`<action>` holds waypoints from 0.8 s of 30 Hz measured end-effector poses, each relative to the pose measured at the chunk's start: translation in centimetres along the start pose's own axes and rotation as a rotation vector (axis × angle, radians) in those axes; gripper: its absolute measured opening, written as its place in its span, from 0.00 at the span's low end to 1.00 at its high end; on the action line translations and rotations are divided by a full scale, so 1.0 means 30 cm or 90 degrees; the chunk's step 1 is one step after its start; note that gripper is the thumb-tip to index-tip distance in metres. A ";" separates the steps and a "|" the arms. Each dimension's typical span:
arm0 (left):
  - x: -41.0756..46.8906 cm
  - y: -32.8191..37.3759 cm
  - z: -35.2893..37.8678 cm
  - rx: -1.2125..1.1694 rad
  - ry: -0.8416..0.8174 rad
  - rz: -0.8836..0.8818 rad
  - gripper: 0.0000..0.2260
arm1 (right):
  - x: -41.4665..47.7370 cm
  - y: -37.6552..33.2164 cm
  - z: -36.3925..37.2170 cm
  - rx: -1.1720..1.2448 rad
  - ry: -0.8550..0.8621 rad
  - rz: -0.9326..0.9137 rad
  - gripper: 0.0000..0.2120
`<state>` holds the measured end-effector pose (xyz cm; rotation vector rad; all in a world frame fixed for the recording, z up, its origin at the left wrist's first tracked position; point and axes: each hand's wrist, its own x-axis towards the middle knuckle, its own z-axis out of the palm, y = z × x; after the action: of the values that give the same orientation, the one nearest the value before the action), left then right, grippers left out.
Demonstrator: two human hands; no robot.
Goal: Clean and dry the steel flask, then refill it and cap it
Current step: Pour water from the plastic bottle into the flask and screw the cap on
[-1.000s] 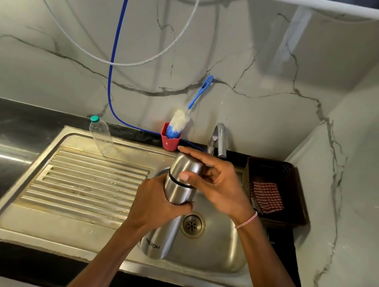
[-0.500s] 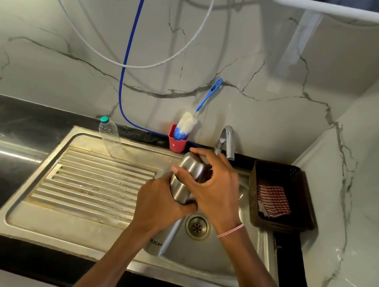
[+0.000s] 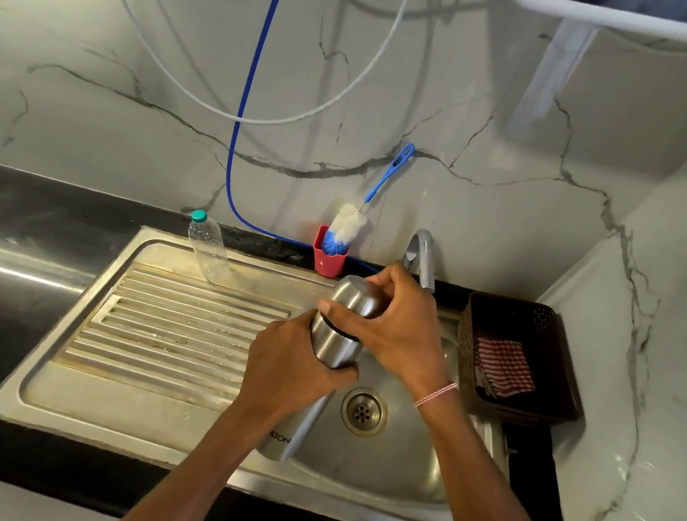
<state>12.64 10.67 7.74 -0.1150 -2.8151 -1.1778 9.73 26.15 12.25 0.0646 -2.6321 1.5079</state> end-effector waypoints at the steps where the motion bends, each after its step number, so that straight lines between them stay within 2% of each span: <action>1: 0.003 -0.001 -0.005 0.006 -0.002 0.003 0.21 | 0.004 0.005 0.006 -0.053 0.018 -0.031 0.29; 5: 0.037 -0.019 -0.052 -0.051 -0.089 0.008 0.20 | 0.010 0.021 -0.019 0.001 -0.132 -0.200 0.31; 8: 0.054 -0.034 -0.074 -0.088 -0.166 0.028 0.25 | 0.023 0.030 -0.029 -0.042 -0.127 -0.349 0.27; 10: 0.051 -0.029 -0.073 -0.024 -0.157 0.056 0.29 | 0.027 0.021 -0.020 -0.113 -0.092 -0.338 0.22; 12: 0.045 -0.021 -0.068 0.054 -0.111 0.068 0.29 | 0.025 0.010 0.002 -0.210 -0.052 -0.263 0.18; 15: 0.045 -0.030 -0.062 0.094 -0.095 0.066 0.28 | 0.009 0.002 0.032 -0.349 -0.018 -0.232 0.17; 17: 0.047 -0.038 -0.072 0.099 -0.118 0.071 0.27 | -0.003 -0.003 0.022 -0.355 -0.020 -0.287 0.18; 21: 0.061 -0.036 -0.091 0.117 -0.203 0.101 0.22 | 0.015 0.007 -0.020 -0.533 -0.117 -0.574 0.18; 22: 0.062 -0.038 -0.089 0.119 -0.213 0.100 0.22 | 0.019 0.005 -0.015 -0.550 -0.139 -0.584 0.19; 24: 0.058 -0.043 -0.081 0.120 -0.207 0.092 0.22 | 0.025 -0.009 0.006 -0.538 -0.139 -0.519 0.23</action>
<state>10.90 8.10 8.72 -0.5311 -3.1114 -0.9306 8.99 25.86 12.49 1.0884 -2.6112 0.1236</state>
